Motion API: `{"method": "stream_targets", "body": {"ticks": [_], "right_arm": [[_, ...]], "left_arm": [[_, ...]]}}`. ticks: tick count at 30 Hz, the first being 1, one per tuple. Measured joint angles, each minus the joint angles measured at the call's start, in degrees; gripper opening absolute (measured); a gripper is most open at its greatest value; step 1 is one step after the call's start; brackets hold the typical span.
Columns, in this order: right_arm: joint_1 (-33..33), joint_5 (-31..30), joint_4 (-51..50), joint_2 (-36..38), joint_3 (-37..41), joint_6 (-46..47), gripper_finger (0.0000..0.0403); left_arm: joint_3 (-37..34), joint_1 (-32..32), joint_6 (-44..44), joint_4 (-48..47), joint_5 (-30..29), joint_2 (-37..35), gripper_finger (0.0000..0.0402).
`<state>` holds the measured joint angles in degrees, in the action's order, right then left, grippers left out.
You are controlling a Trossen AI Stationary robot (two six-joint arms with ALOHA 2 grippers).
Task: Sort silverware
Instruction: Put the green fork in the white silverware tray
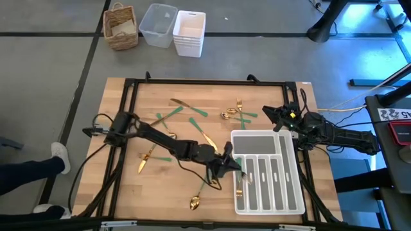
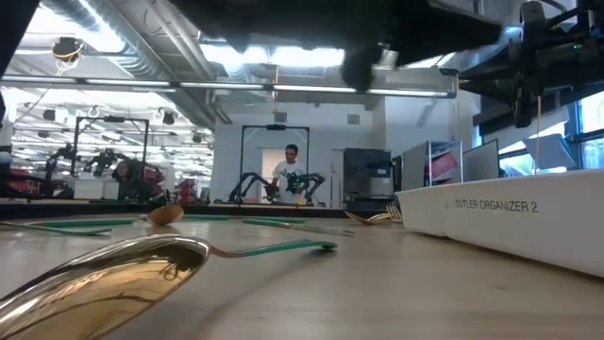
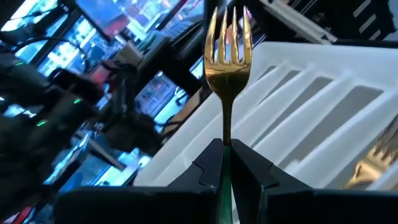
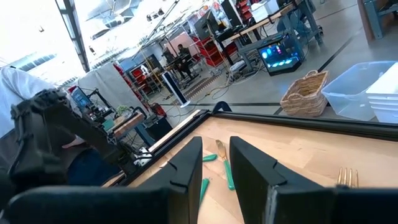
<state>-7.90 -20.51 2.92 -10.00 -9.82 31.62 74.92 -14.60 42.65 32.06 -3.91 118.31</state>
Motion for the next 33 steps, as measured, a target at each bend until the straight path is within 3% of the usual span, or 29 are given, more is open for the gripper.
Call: {"method": "stream_targets", "body": {"ticks": [9, 13, 19, 33], "right_arm": [[0.00, 0.00, 0.00, 0.00, 0.00, 0.00, 0.0083], [0.02, 0.08, -0.02, 0.00, 0.00, 0.01, 0.0083], [0.00, 0.13, -0.02, 0.00, 0.00, 0.02, 0.0083], [0.02, 0.15, -0.06, 0.00, 0.00, 0.02, 0.0083]], "left_arm": [[9.97, -0.34, 5.19, -0.24, 3.73, 10.86, 0.0015], [10.18, -0.34, 10.43, -1.13, 5.21, 12.45, 0.0015], [10.18, -0.34, 13.73, -9.71, 5.94, 12.84, 0.0015], [10.18, -0.32, 7.45, -12.05, 5.90, 12.84, 0.0015]]}}
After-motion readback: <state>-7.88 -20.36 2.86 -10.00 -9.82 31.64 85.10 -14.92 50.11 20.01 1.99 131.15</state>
